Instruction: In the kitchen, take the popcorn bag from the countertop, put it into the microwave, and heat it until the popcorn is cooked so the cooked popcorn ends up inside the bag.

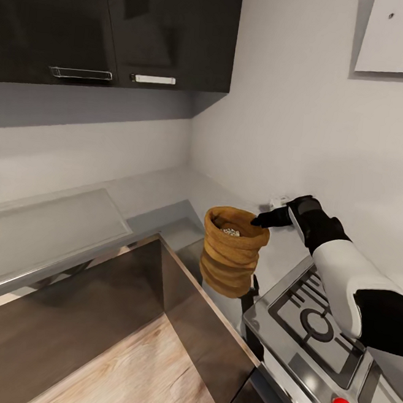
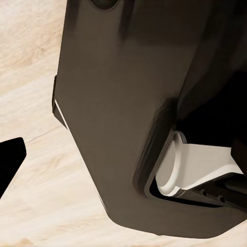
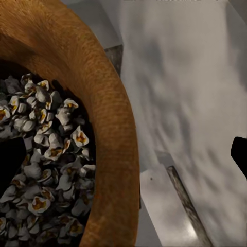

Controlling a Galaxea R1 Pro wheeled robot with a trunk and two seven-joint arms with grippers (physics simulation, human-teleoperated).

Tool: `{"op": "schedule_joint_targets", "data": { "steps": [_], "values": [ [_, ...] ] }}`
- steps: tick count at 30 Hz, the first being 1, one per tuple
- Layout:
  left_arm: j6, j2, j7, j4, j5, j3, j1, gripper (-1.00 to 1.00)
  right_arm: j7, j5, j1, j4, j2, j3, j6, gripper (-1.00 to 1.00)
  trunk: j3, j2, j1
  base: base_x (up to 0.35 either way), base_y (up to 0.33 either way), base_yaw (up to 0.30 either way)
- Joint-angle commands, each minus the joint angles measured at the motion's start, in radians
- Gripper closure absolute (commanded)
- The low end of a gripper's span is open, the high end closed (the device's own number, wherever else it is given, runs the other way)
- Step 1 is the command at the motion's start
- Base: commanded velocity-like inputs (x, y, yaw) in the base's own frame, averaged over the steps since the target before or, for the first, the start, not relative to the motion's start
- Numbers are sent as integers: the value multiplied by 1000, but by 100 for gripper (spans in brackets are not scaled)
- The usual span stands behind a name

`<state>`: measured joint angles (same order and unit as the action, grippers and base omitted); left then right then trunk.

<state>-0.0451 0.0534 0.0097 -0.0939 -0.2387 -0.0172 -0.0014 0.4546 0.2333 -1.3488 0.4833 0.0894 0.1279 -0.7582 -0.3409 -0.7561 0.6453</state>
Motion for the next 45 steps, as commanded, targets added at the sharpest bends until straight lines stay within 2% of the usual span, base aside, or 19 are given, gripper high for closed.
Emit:
{"op": "schedule_joint_targets", "data": {
  "steps": [1, 3, 8, 18, 19, 34, 38, 41, 45],
  "values": [
    [-2, 0, 1, 0, -4, -1, 0, -100, 9, 11, 0, 1, 0, 4, -2, -100, -1, -1, 0, 0, 0, 0],
    [-2, 0, 1, 0, -4, -1, 0, -100, 9, 9, -1, 1, -1, 4, 2, -100, -1, -1, 0, 0, 0, 0],
    [-2, 0, 1, 0, -4, -1, 0, -100, 8, 6, 0, -50, -3, 5, 70, -100, -1, -1, 0, 0, 0, 0],
    [-2, 0, 1, 0, -4, -1, 0, -100, -2, 7, 0, -77, -2, 4, 83, -100, -1, -1, 0, 0, 0, 0],
    [-2, 0, 1, 0, -4, -1, 0, -100, -3, 7, -1, -82, -2, 4, 83, 100, -1, -1, 0, 0, 0, 0],
    [-2, 0, 1, -1, -4, -1, 0, -100, -6, 14, -1, -93, -2, 4, 75, 100, -1, -1, 0, 0, 0, 0],
    [-2, 0, 1, 0, -4, -1, 0, -100, -7, 9, -1, -85, -21, 0, 58, 100, -1, -1, 0, 0, 0, 0],
    [-2, 0, 1, 0, -4, -1, 0, -100, -9, 6, -1, -79, -51, -3, -1, 100, -1, -1, 0, 0, 0, 0],
    [-2, 0, 1, 0, -4, -1, 0, -100, -9, 4, -1, 3, -59, -21, -94, 100, -1, -1, 0, 0, 0, 0]
  ]
}}
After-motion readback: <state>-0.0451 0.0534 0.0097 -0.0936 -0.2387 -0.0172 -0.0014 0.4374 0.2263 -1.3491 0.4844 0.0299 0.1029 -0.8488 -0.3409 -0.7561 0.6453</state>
